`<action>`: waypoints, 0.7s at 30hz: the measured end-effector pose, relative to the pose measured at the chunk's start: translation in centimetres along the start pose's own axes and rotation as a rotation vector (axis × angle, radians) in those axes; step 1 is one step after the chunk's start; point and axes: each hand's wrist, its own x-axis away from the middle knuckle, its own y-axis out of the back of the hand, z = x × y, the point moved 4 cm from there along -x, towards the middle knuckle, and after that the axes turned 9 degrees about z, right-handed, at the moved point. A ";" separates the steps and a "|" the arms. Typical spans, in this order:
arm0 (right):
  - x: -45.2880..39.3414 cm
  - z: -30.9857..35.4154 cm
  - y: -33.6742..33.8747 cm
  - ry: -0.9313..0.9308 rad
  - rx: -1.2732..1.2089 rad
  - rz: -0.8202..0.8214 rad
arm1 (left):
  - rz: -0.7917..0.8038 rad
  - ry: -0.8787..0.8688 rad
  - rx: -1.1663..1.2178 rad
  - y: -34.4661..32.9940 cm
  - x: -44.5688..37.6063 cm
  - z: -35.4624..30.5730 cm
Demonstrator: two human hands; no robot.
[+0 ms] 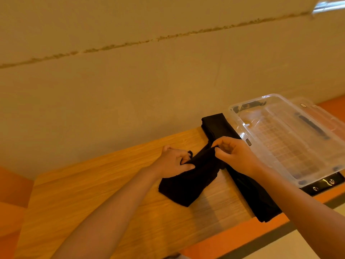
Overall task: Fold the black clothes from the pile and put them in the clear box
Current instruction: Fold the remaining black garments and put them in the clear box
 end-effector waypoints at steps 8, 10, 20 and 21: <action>-1.0 0.9 -1.2 0.072 0.013 0.019 | -0.039 0.066 -0.023 0.5 2.7 2.8; -1.2 1.2 -1.3 0.091 -0.003 0.011 | -0.077 0.057 -0.156 0.2 3.3 3.2; -1.4 1.3 -1.0 0.098 -0.047 -0.045 | -0.419 0.113 0.043 -0.3 5.8 6.2; -1.5 1.1 -0.8 0.092 -0.051 -0.057 | -0.469 0.107 0.118 -0.1 6.2 6.3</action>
